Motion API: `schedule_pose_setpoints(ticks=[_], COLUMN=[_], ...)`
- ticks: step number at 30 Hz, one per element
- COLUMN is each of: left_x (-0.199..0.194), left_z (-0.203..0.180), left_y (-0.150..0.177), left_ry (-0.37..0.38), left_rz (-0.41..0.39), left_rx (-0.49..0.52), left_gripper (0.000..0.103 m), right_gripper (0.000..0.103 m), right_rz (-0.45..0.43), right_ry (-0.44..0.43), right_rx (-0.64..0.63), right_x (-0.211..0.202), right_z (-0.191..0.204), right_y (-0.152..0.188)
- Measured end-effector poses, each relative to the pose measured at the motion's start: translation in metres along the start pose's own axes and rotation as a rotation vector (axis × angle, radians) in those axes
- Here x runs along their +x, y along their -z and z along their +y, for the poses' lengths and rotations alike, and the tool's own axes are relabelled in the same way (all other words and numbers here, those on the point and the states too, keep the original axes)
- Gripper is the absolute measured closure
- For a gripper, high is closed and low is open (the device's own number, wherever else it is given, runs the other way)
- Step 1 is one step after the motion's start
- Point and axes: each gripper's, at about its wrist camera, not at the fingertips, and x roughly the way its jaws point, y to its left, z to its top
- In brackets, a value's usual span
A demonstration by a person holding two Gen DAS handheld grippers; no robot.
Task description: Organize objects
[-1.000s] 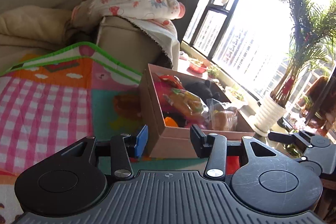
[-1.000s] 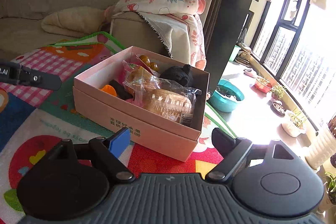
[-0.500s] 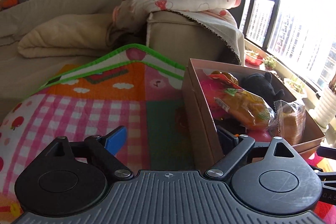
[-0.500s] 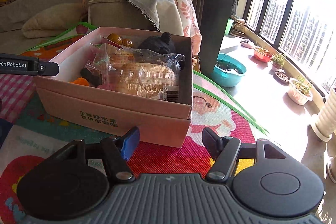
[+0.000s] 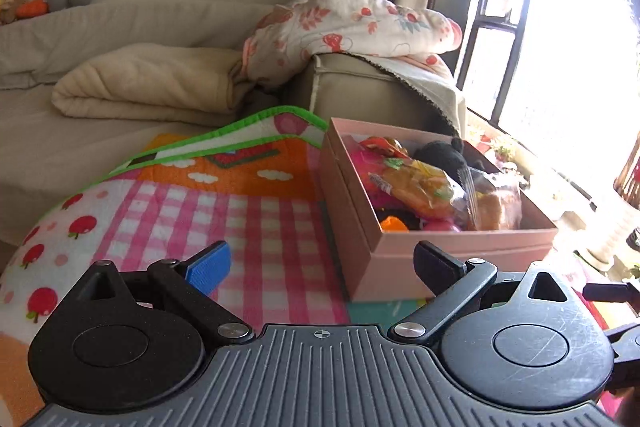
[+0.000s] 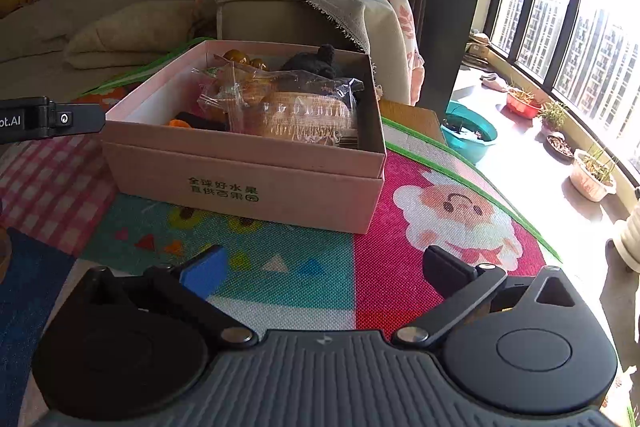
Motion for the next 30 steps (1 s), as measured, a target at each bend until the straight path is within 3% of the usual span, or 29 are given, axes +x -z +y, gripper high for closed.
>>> schedule_pose_setpoints(ticks=[3, 8, 13, 30], left_x=[-0.021, -0.025, -0.017, -0.016], left_z=[-0.007, -0.017, -0.031, -0.031], left_y=[0.029, 0.06, 0.063, 0.063], left_ry=[-0.004, -0.066, -0.153, -0.164], left_rz=[0.051, 0.12, 0.134, 0.13], left_rx=[0.027, 0.046, 0.104, 0.085], left_gripper=[0.002, 0.002, 0.001, 0.001], right_gripper=[0.0, 0.0, 0.0, 0.0], right_rz=[0.063, 0.021, -0.033, -0.049], right_ry=[-0.038, -0.023, -0.014, -0.025], right_rx=[0.017, 0.099, 0.109, 0.118], right_x=[-0.009, -0.019, -0.019, -0.016], right_z=[0.009, 0.007, 0.007, 0.006], right_y=[0.022, 0.039, 0.045, 0.045])
